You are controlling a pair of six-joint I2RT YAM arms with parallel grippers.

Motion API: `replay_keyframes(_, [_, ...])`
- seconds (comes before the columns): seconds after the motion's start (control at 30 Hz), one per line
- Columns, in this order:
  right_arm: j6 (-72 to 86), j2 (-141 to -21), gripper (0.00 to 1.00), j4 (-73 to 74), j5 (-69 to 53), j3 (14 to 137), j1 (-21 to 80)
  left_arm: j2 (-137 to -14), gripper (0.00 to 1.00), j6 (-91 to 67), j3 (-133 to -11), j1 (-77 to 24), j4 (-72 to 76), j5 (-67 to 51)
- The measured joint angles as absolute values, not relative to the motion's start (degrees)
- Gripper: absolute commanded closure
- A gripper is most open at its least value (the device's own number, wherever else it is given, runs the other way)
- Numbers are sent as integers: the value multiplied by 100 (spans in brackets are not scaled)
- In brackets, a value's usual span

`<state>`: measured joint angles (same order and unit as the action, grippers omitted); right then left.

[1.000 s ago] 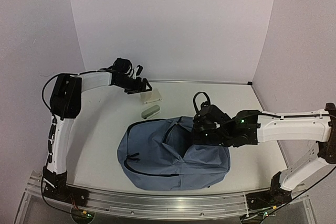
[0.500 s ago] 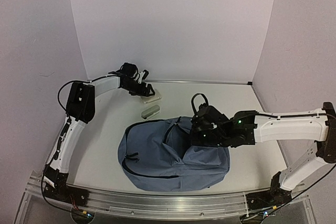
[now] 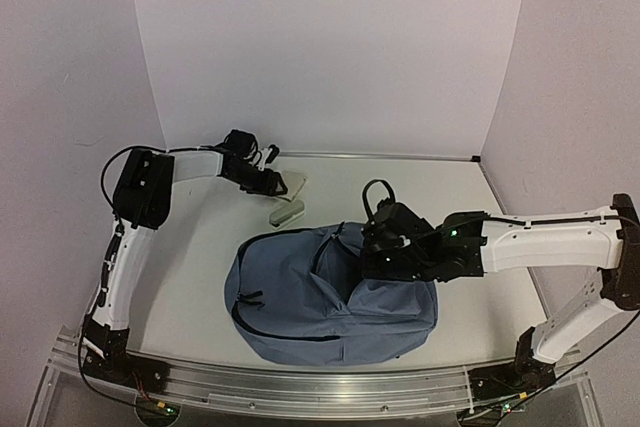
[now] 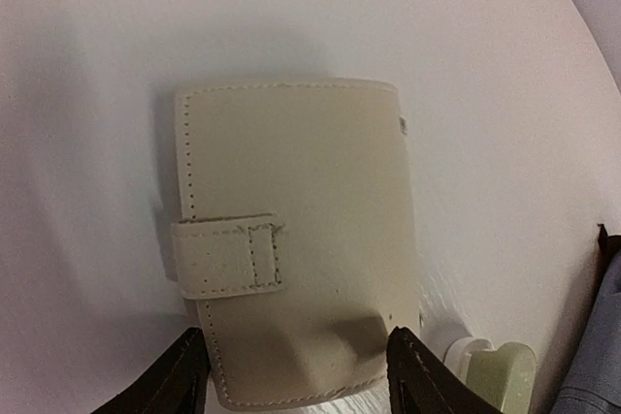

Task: Pack the student bag
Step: Pick up the personal item from the center of the board.

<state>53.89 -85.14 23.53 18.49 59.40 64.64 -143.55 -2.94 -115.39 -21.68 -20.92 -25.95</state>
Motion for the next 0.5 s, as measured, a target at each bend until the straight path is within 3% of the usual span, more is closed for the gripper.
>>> replay_keyframes(0.23, [5393, -8514, 100, 2334, 1851, 5940, 6486, -13795, 33, -621, -10779, -2406, -2099, -2263])
replay_keyframes(0.5, [5395, -8514, 100, 2324, 1850, 5940, 6497, -13666, 34, -1782, -10965, -2335, -2104, -1869])
